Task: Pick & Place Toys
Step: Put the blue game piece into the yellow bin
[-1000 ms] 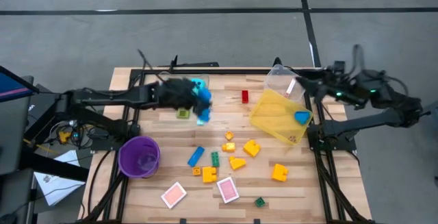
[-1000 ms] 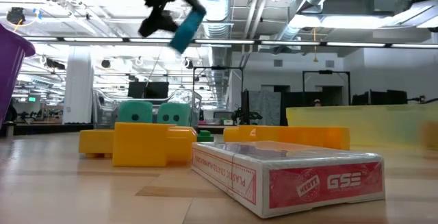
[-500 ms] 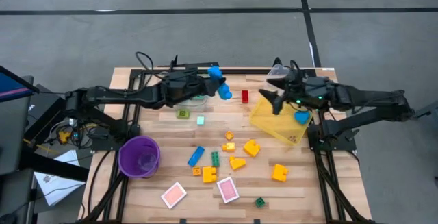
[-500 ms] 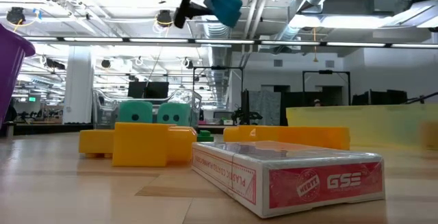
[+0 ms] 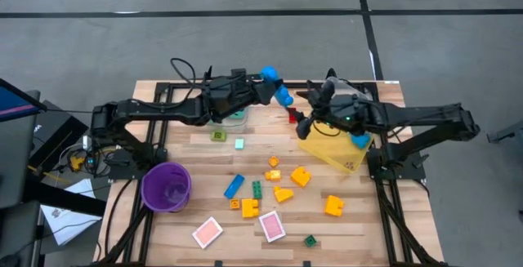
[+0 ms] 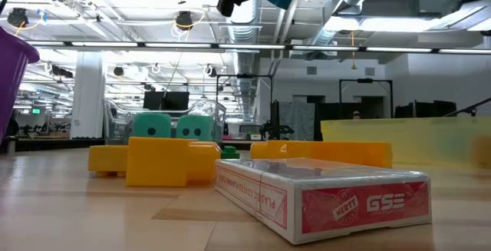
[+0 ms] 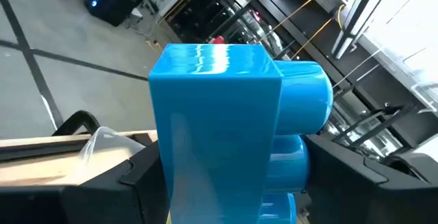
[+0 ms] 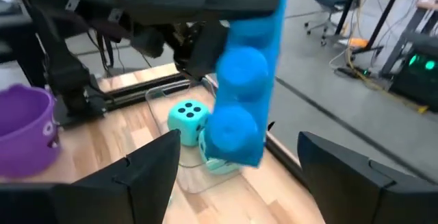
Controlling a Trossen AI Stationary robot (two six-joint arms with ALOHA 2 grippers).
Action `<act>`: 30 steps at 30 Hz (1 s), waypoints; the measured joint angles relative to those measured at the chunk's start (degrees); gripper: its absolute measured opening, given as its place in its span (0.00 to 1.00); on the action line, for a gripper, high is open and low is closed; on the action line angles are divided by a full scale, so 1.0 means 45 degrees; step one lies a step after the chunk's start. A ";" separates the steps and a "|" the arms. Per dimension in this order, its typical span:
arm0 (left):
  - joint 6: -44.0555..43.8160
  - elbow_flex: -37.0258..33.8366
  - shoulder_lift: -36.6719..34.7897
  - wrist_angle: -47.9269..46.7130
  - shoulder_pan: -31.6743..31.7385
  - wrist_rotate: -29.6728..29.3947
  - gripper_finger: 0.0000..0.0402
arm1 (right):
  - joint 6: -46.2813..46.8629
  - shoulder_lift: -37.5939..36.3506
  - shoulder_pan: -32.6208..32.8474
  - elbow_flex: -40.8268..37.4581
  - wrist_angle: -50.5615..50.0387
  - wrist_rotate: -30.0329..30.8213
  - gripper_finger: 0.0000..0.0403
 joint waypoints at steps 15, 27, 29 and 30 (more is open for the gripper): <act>-0.0991 0.0089 -0.0030 0.0735 -0.0502 0.0011 0.65 | -0.0507 0.1718 -0.0169 0.1587 0.0002 0.1233 0.71; -0.2436 0.0087 -0.0028 0.0748 -0.0638 -0.0011 0.65 | -0.0453 0.1713 -0.0079 0.1668 0.0285 0.1913 0.71; -0.2469 0.0087 -0.0028 0.0759 -0.0667 0.0029 0.65 | -0.0453 0.1713 0.0019 0.1668 0.0363 0.1966 0.71; -0.2491 0.0087 -0.0028 0.0762 -0.0679 0.0088 0.65 | -0.0453 0.1713 0.0053 0.1668 0.0381 0.1999 0.70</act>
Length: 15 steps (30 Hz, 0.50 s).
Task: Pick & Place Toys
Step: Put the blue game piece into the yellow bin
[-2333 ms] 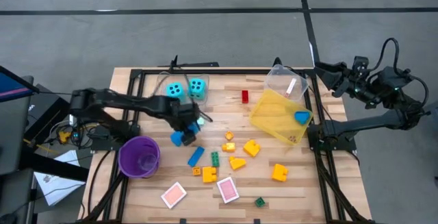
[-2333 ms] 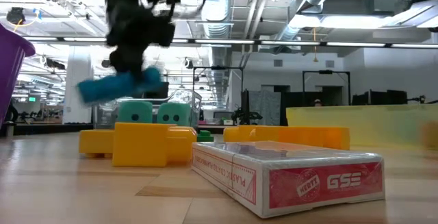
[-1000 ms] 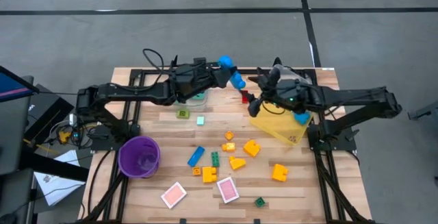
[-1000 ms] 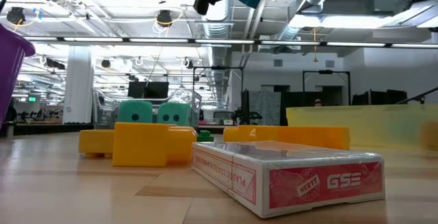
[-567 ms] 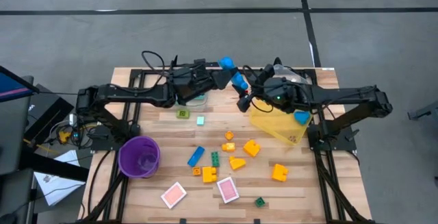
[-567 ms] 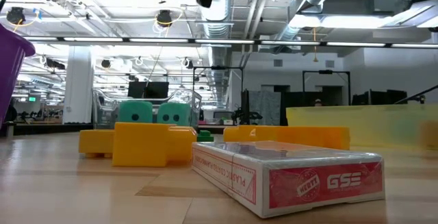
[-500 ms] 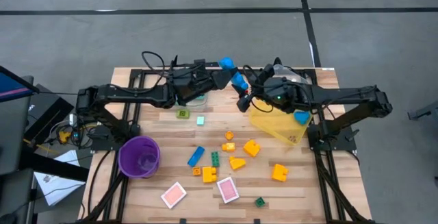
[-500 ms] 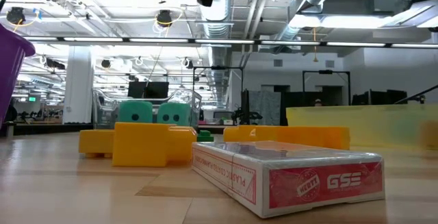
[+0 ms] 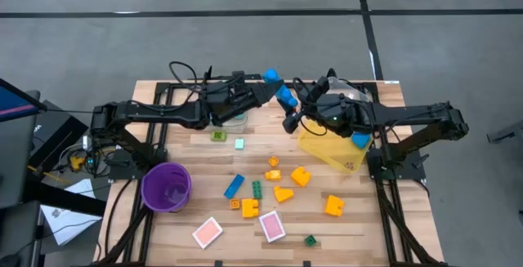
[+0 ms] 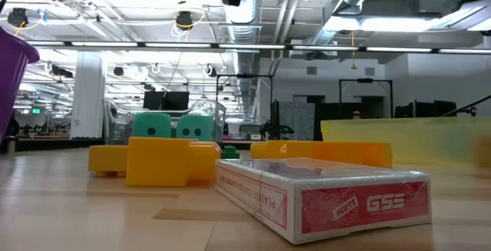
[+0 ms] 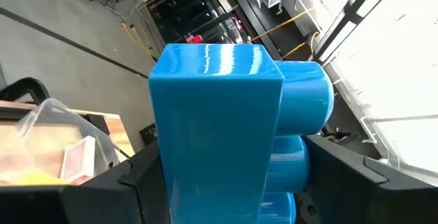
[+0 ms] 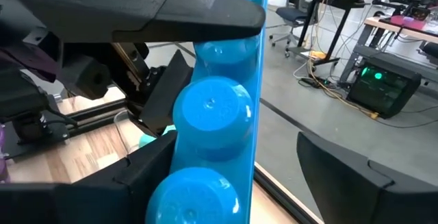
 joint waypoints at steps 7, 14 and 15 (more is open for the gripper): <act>-0.0292 0.0000 0.0000 -0.0011 -0.0113 -0.0054 0.65 | 0.0005 0.0000 0.0005 0.0000 0.0034 0.0099 0.59; -0.0636 0.0000 0.0000 -0.0067 -0.0118 -0.0071 0.66 | -0.0074 0.0000 0.0010 -0.0005 -0.0008 -0.0165 0.33; -0.0642 0.0000 0.0000 -0.0074 -0.0118 -0.0079 0.67 | -0.0075 0.0000 0.0012 -0.0005 -0.0017 -0.0190 0.33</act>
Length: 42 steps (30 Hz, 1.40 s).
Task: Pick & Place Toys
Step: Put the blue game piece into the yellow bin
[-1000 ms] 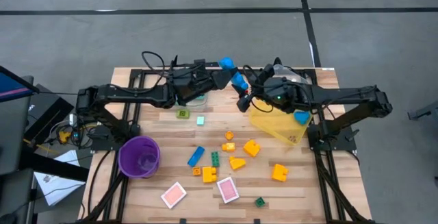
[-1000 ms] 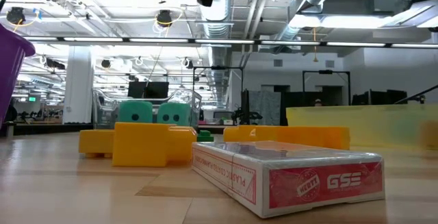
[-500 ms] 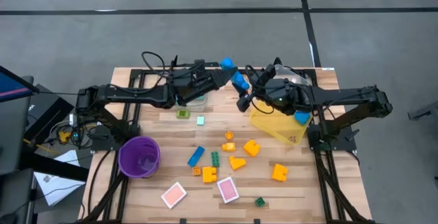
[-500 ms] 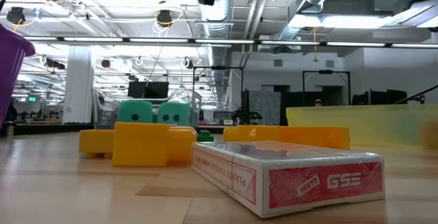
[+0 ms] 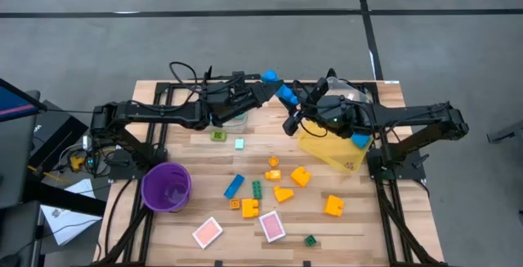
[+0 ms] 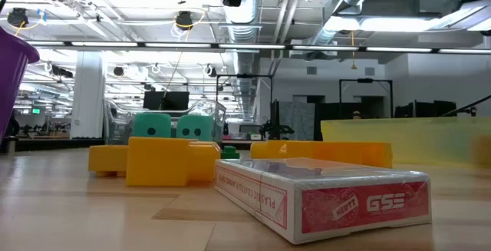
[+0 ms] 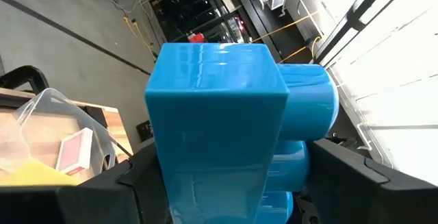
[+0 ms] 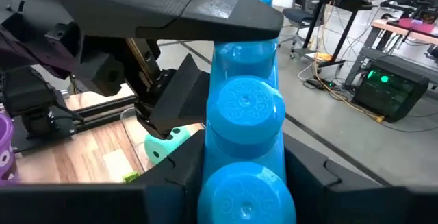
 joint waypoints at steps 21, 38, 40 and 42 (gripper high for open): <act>0.3165 -0.0015 -0.0846 -0.2650 0.0136 0.0292 0.87 | 0.3587 -0.2094 -0.0647 -0.0005 -0.6512 0.0480 0.33; 0.7165 -0.0010 -0.2837 -0.4319 0.0141 0.0096 0.80 | 0.7317 -0.6876 0.1833 -0.6967 -0.6008 -0.1431 0.33; 0.7169 -0.0019 -0.2840 -0.4417 0.0141 0.0100 0.79 | 0.7767 -0.7331 0.2074 -0.7944 -0.5772 -0.1607 0.33; 0.7162 -0.0019 -0.2839 -0.4397 0.0143 0.0100 0.79 | 0.8268 -0.7746 0.2351 -0.8891 -0.5498 -0.1705 0.33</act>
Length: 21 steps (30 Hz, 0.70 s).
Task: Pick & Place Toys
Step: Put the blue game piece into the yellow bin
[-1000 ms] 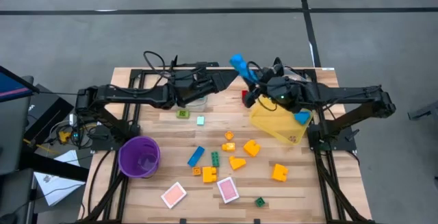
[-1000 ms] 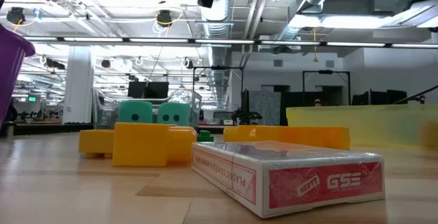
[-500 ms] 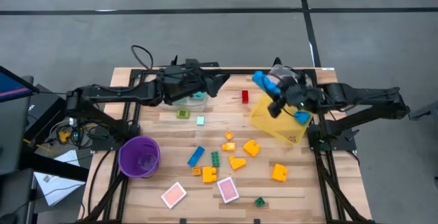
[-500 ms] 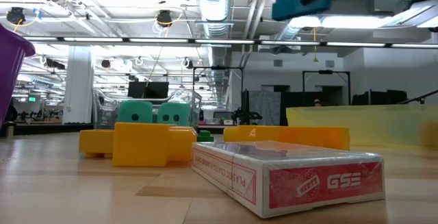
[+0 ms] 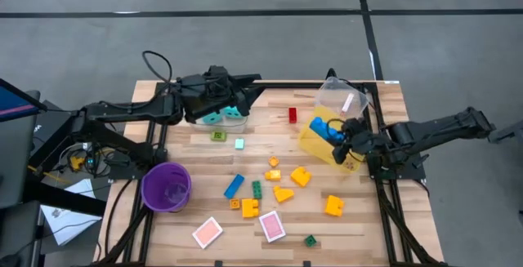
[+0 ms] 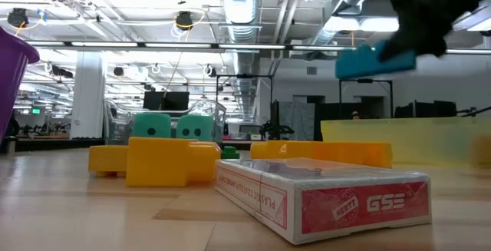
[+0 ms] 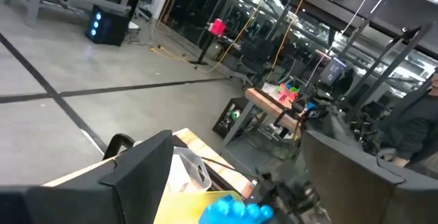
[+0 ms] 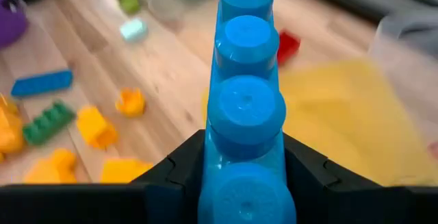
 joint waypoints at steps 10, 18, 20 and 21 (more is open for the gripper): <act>-0.0032 0.0000 0.0012 -0.0559 0.0008 0.0002 0.78 | 0.0710 -0.0942 0.0444 -0.3322 0.2146 -0.0031 0.33; -0.0037 0.0000 0.0012 -0.0704 0.0008 0.0005 0.77 | -0.0759 -0.0936 0.0182 -0.4578 0.3961 -0.0255 0.33; -0.0039 0.0000 0.0012 -0.0707 0.0008 0.0005 0.77 | -0.1076 -0.0934 -0.0017 -0.4769 0.4025 -0.0256 0.33; -0.0037 0.0000 0.0012 -0.0705 0.0008 0.0005 0.77 | -0.1226 -0.0933 -0.0115 -0.4846 0.4029 -0.0280 0.33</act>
